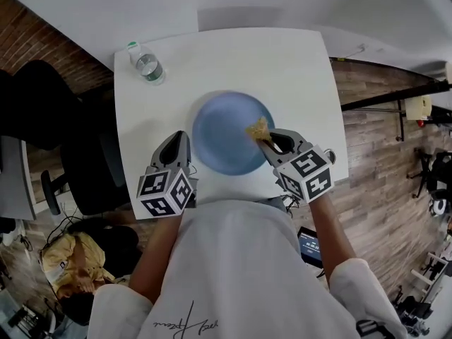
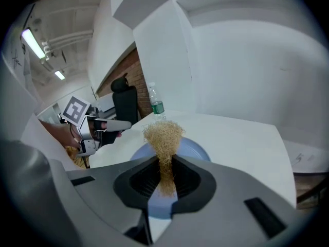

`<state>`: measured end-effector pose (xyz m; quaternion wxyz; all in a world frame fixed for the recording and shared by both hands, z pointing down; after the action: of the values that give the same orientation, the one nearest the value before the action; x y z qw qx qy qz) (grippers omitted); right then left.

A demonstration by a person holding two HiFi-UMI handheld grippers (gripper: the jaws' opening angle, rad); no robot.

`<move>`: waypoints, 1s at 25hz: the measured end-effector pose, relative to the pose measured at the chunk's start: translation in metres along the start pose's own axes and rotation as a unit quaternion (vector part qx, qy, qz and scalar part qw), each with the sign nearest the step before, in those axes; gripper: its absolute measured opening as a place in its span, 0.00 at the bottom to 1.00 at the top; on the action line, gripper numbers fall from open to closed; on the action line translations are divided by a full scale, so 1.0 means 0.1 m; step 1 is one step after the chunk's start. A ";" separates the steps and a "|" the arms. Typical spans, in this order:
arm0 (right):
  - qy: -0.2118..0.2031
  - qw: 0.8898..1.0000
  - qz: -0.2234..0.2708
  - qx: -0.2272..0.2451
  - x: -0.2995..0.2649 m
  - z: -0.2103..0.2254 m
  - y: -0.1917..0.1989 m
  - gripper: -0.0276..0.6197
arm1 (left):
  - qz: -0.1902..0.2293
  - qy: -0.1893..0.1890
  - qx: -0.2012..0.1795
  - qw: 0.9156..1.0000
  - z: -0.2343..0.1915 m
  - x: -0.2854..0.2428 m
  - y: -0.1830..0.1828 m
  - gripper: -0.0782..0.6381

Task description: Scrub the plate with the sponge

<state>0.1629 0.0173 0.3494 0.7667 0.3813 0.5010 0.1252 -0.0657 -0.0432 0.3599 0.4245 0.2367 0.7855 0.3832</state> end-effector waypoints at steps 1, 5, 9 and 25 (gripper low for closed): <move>-0.006 1.000 0.008 -0.001 0.04 -0.04 -0.02 0.11 | 0.006 0.012 -0.003 1.000 0.04 0.04 -0.05 0.11; -0.017 0.999 0.045 -0.003 0.25 -0.21 -0.15 0.11 | 0.034 0.063 -0.011 0.997 0.25 0.21 -0.27 0.09; -0.025 0.997 0.067 0.006 0.46 -0.37 -0.25 0.11 | 0.043 0.104 -0.046 0.993 0.53 0.37 -0.45 0.09; -0.021 0.996 0.088 -0.022 0.78 -0.65 -0.29 0.11 | 0.047 0.167 -0.070 0.982 0.88 0.65 -0.60 0.09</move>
<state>0.1374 0.0727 0.2629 0.7713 0.4099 0.4461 0.1949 -0.0284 0.0017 0.2501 0.2846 0.1761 0.8042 0.4913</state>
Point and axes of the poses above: the fingertips, and each gripper's own axes: x backward along the fingers, z to its right, y out of its underside, the point moved 5 cm from there along x, backward along the fingers, and after that the axes turned 1 degree about -y, right-handed, at the moved point
